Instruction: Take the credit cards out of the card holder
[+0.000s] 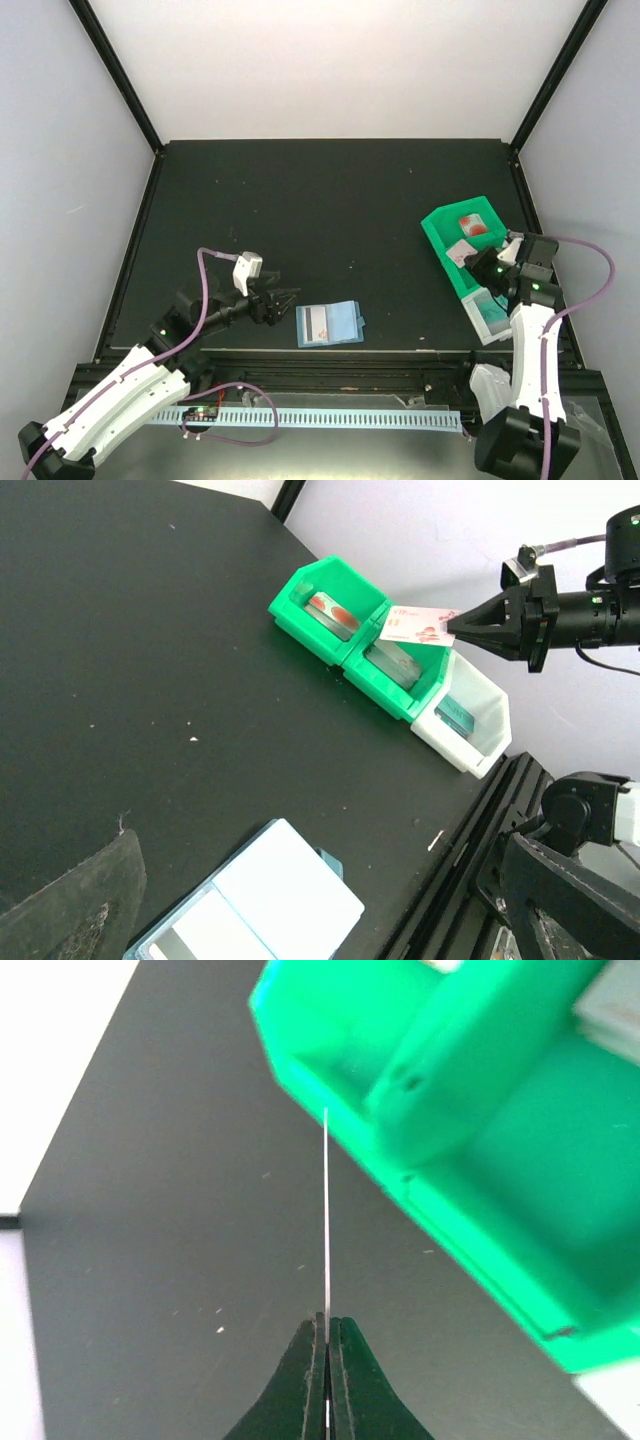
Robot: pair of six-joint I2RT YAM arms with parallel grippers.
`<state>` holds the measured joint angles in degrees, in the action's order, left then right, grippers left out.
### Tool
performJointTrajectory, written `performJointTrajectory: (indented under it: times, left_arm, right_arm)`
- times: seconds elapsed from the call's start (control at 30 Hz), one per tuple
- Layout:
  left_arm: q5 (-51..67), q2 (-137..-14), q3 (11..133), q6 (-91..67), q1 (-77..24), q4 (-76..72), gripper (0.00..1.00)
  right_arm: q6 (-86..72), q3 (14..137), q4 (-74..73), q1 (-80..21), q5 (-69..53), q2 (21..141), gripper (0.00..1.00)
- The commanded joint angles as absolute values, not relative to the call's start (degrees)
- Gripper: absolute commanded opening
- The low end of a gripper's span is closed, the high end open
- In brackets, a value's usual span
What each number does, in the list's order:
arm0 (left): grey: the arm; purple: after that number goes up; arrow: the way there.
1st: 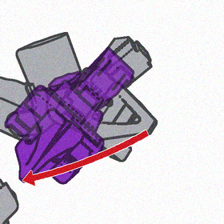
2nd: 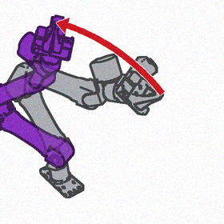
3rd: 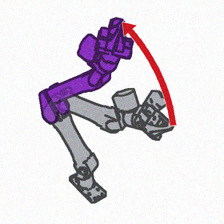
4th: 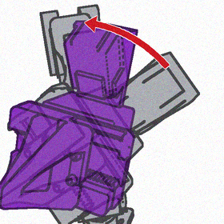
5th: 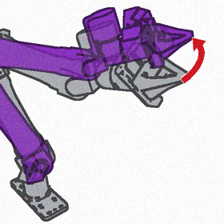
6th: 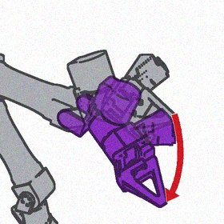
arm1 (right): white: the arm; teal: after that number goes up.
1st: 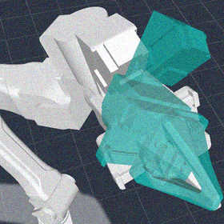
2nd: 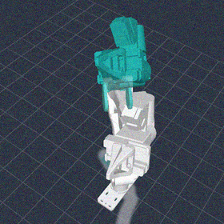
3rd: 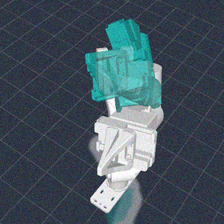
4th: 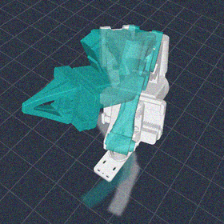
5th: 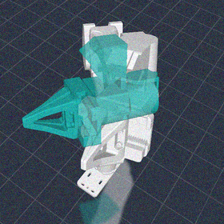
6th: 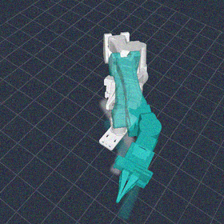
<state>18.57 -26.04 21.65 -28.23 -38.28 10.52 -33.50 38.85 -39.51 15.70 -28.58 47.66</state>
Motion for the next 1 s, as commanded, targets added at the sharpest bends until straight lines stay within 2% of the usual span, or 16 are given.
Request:
performJointTrajectory:
  times: [0.0, 0.2, 0.6, 0.97]
  left_arm:
    - [21.8, -26.7, 23.1, -27.5, -38.2, 9.8, 0.99]
    - [22.4, -26.9, 23.2, -25.8, -38.1, 10.3, 0.99]
    - [23.0, -27.1, 22.7, -25.8, -38.0, 9.1, 0.99]
    - [23.3, -27.8, 22.5, -26.0, -37.3, 8.9, 0.99]
  right_arm:
    - [-28.4, 39.6, -44.8, 22.8, -25.8, 47.7, 0.01]
    - [-27.4, 39.1, -44.3, 28.2, -24.0, 49.9, 0.01]
    - [-29.3, 41.9, -37.2, 30.2, -22.2, 58.3, 0.01]
    - [-26.8, 44.3, -34.0, 34.6, -26.3, 66.7, 0.01]
